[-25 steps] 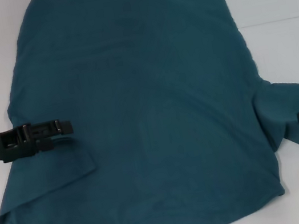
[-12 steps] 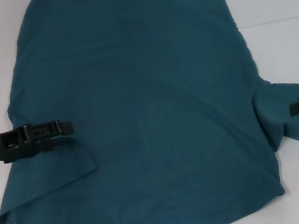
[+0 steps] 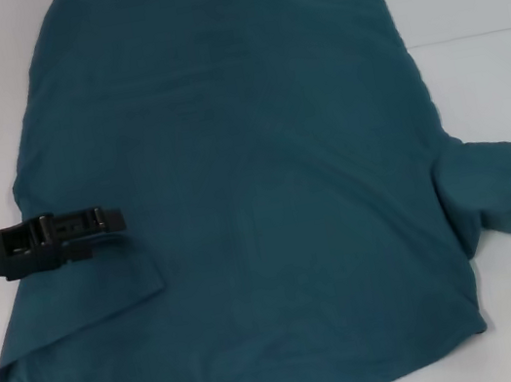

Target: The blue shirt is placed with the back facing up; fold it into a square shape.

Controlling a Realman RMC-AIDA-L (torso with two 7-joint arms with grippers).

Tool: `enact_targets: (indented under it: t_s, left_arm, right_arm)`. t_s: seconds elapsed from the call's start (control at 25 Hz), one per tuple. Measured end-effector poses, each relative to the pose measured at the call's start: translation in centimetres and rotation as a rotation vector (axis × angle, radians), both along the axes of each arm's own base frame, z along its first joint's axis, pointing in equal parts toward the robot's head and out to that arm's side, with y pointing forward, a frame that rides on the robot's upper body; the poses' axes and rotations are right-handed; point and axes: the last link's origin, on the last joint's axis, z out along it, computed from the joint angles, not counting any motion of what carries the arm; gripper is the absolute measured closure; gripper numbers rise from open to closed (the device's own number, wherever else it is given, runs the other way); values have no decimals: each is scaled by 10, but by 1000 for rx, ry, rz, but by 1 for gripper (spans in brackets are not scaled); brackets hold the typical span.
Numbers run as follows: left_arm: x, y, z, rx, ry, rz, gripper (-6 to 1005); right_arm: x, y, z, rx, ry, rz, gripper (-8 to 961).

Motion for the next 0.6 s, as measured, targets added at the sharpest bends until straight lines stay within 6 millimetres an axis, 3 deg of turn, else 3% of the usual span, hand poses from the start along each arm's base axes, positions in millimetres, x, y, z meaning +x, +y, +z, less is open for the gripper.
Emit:
enact_targets:
  t_s: [0.12, 0.36, 0.6]
  left_arm:
    - [0, 0, 0, 0, 0, 0, 124]
    - [0, 0, 0, -1, 0, 0, 122]
    - [0, -1, 0, -1, -1, 0, 123]
  right_arm:
    - [0, 0, 0, -1, 0, 2, 550]
    - [0, 0, 0, -1, -1, 2, 787]
    - [5, 2, 10, 52, -8, 10, 907]
